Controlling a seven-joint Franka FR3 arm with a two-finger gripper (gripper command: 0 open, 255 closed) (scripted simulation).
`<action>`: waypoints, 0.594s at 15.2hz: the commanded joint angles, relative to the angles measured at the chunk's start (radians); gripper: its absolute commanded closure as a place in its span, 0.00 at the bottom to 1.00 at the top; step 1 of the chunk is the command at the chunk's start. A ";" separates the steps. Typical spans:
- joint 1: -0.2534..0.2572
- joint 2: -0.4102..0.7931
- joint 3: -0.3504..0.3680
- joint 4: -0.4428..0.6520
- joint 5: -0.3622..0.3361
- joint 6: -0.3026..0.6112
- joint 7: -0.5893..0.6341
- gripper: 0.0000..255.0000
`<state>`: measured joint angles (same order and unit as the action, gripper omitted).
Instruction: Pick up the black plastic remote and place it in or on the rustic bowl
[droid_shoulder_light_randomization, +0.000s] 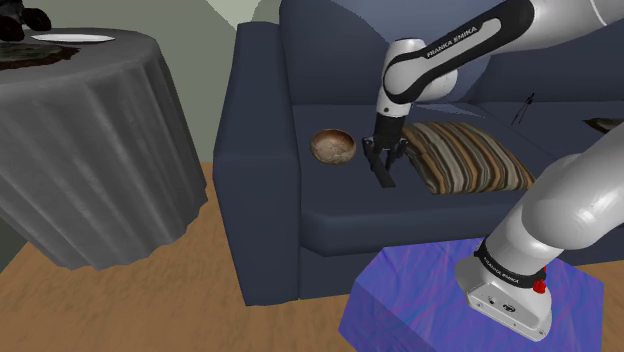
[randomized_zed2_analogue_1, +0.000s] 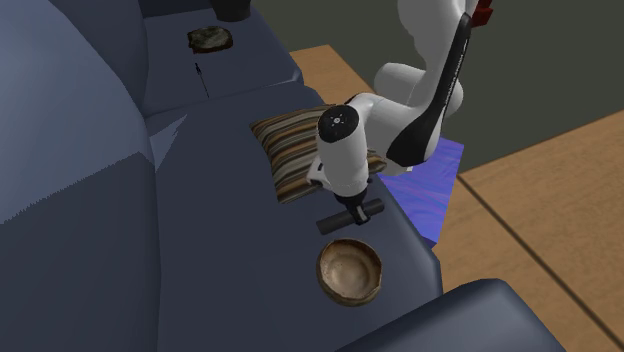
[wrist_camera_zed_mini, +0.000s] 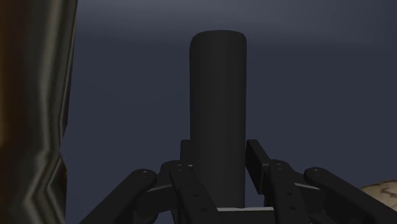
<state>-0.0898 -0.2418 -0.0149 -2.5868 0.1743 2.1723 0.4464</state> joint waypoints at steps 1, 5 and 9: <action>-0.002 -0.020 -0.001 0.009 -0.004 -0.030 0.005 1.00; -0.004 -0.056 -0.001 0.035 -0.012 -0.091 0.015 1.00; -0.006 -0.088 -0.001 0.064 -0.018 -0.152 0.025 1.00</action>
<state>-0.0939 -0.3181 -0.0144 -2.5286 0.1592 2.0388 0.4699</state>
